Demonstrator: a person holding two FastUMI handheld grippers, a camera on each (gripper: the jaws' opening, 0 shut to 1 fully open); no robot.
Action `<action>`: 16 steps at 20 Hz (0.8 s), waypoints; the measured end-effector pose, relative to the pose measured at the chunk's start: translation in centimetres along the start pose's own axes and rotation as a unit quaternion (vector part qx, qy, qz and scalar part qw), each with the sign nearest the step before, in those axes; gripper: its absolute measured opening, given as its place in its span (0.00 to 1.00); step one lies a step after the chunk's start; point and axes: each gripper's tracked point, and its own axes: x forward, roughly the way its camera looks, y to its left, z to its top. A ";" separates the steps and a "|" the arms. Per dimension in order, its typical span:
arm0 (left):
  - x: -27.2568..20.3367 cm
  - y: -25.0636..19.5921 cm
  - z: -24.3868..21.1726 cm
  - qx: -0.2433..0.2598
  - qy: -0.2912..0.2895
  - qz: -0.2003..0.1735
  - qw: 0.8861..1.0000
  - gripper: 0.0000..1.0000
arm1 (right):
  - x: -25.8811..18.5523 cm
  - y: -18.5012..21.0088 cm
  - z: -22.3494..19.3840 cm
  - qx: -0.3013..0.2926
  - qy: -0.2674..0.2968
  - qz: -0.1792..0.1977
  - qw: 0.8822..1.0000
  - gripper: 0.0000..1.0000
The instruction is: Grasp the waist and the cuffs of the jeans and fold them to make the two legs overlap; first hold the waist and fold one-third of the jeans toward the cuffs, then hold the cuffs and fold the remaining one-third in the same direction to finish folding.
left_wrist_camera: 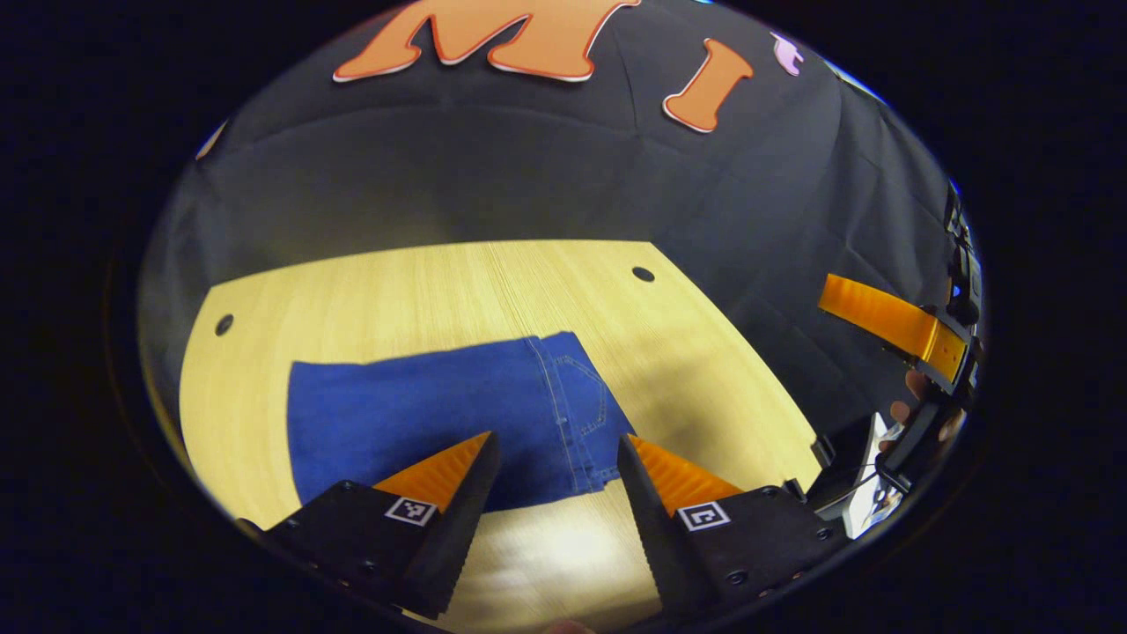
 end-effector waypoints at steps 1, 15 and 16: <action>-0.7 0.4 0.7 0.000 -0.018 0.007 1.000 0.88 | -0.2 0.4 0.4 -0.003 -0.008 0.003 1.000 0.97; -17.7 8.7 11.5 0.006 -0.283 0.172 0.943 0.97 | -1.6 12.6 5.7 -0.120 -0.118 0.066 0.984 0.97; -19.1 9.6 11.9 0.010 -0.299 0.186 0.936 0.98 | -1.8 13.5 6.1 -0.126 -0.127 0.073 0.981 0.97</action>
